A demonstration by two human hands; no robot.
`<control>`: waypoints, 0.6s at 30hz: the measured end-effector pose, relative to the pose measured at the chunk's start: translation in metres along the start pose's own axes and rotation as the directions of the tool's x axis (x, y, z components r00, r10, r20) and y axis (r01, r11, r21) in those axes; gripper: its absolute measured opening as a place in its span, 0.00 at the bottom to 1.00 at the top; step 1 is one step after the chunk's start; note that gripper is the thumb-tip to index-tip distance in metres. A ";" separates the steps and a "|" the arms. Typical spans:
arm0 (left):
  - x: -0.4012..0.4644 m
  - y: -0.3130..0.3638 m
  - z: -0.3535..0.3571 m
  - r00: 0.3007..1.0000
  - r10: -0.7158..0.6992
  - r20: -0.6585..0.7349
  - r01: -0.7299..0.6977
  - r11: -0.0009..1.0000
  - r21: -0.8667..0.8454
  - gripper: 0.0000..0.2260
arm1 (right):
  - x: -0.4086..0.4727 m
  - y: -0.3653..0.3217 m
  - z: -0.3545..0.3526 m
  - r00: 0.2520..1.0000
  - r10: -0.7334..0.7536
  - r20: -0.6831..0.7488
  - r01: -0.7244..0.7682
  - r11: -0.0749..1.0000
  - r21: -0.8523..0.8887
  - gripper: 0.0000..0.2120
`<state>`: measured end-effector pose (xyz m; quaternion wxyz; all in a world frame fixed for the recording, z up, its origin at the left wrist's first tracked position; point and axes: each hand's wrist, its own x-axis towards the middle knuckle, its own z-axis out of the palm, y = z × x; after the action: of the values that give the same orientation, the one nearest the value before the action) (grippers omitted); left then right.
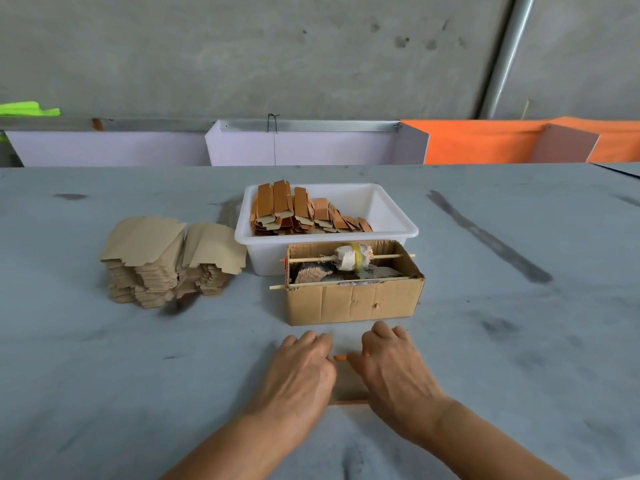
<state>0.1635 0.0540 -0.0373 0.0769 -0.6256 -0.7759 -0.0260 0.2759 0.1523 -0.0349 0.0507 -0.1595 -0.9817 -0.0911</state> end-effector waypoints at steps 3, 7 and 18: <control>-0.005 -0.004 0.004 0.997 -0.072 -0.032 0.067 0.987 -0.145 0.11 | -0.002 0.002 -0.001 1.000 -0.005 -0.005 0.005 1.000 0.009 0.11; -0.021 -0.020 0.013 0.997 -0.075 -0.033 0.060 0.942 -0.329 0.15 | -0.013 0.015 0.003 0.996 0.060 -0.070 -0.047 0.981 0.186 0.15; -0.021 -0.023 0.001 0.992 -0.128 -0.018 0.102 0.861 -0.498 0.14 | -0.042 0.024 0.002 0.997 0.060 0.041 -0.073 0.849 0.523 0.16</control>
<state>0.1450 0.0293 -0.0405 -0.0683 -0.5759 -0.7771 -0.2446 0.3232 0.1624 -0.0380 0.0840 -0.1745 -0.9638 0.1834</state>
